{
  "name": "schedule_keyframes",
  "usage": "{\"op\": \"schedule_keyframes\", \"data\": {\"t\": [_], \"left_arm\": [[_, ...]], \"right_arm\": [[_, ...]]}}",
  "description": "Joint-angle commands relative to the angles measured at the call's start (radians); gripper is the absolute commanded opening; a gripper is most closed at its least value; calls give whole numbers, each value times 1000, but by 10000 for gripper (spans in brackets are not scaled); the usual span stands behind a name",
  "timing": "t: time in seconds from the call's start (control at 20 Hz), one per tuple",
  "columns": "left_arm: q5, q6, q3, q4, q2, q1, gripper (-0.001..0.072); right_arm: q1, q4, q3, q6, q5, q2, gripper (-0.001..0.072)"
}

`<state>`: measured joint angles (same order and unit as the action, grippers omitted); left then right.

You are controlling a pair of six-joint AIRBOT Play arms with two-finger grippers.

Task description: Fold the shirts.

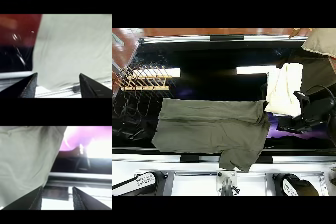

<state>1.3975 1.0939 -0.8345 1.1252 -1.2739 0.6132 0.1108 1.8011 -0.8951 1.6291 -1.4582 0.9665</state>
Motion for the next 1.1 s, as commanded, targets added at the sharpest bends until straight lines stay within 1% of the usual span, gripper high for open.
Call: {"op": "schedule_keyframes", "data": {"t": [0.0, 0.1, 0.15, 0.35, 0.55, 0.75, 0.85, 1.0, 1.05], "left_arm": [[-2, -61, 51, 27, 47, 84, 607], [-2, -58, 51, 143, 37, 62, 608], [-2, -57, 51, 159, 34, 54, 607], [-3, -57, 56, 150, 23, 11, 606], [-11, -53, 108, 143, 12, -34, 605], [-51, -53, 138, 104, 12, -72, 593], [-71, -54, 143, 55, 12, -82, 591], [-71, -58, 179, 49, 12, -98, 584], [-70, -59, 198, 49, 12, -98, 514]], "right_arm": [[49, 62, 37, 32, 2, -50, 493], [49, 80, 37, 33, 24, -50, 493], [50, 81, 37, 32, 33, -50, 493], [50, 77, 37, 33, 71, -50, 493], [50, 74, 37, 42, 66, -50, 493], [50, 74, 37, 44, 64, -50, 493], [50, 74, 37, 44, 64, -50, 493], [50, 74, 37, 39, 63, -50, 493], [50, 74, 37, 24, 62, -50, 494]]}}
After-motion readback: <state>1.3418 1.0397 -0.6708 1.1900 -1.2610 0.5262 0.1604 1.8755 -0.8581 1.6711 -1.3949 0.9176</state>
